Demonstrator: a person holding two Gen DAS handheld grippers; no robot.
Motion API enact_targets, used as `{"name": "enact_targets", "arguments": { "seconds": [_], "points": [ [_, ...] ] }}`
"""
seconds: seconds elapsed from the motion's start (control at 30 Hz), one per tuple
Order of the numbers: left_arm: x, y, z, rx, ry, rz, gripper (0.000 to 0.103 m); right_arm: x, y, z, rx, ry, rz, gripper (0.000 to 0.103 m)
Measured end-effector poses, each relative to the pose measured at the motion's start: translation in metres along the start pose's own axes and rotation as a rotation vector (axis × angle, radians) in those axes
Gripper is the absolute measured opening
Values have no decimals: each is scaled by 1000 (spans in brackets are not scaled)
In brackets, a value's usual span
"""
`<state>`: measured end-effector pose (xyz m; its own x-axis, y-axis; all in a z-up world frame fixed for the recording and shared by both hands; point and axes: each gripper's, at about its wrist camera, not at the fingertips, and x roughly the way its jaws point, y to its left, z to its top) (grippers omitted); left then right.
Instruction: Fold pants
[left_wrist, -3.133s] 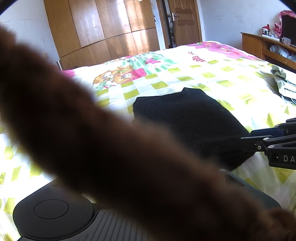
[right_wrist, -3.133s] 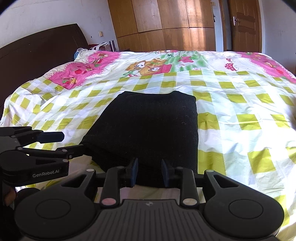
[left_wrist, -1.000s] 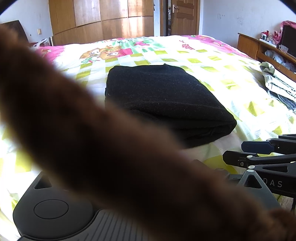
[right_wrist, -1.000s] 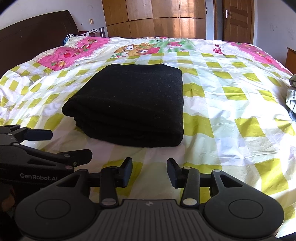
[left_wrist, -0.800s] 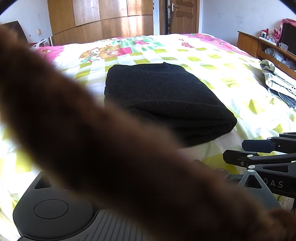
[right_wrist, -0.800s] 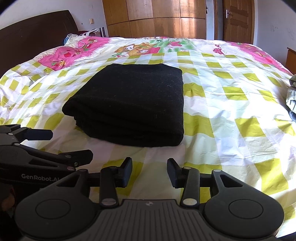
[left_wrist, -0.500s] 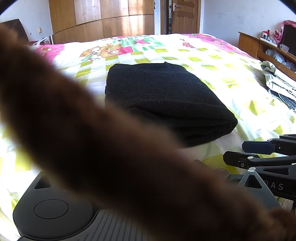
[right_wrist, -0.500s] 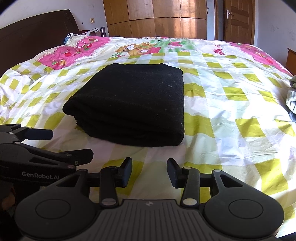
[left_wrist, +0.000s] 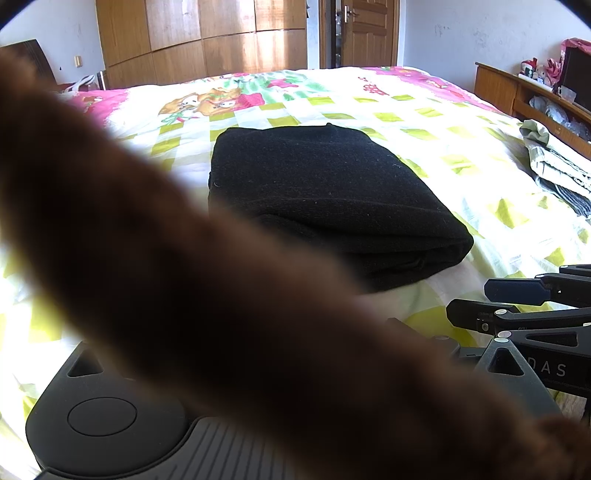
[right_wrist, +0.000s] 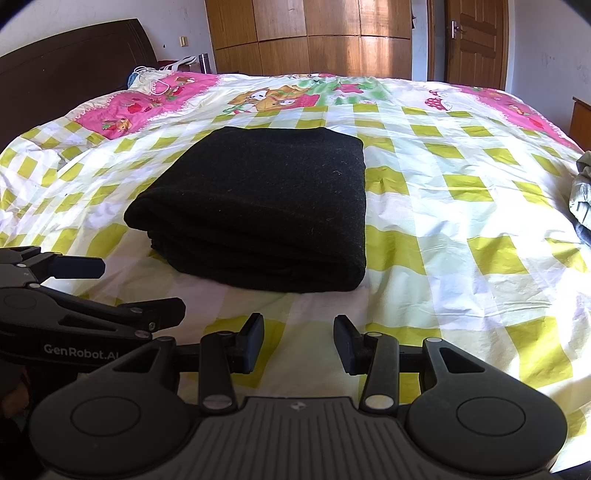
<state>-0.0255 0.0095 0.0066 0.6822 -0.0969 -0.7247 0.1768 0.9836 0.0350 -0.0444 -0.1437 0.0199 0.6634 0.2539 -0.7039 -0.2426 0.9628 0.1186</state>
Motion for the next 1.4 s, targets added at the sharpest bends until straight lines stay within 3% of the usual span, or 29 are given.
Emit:
{"name": "enact_targets", "arguments": {
  "seconds": [1.4],
  "points": [
    [1,2,-1,-1,4,5,101,0,1,0,6,7,-2,56]
  ]
}}
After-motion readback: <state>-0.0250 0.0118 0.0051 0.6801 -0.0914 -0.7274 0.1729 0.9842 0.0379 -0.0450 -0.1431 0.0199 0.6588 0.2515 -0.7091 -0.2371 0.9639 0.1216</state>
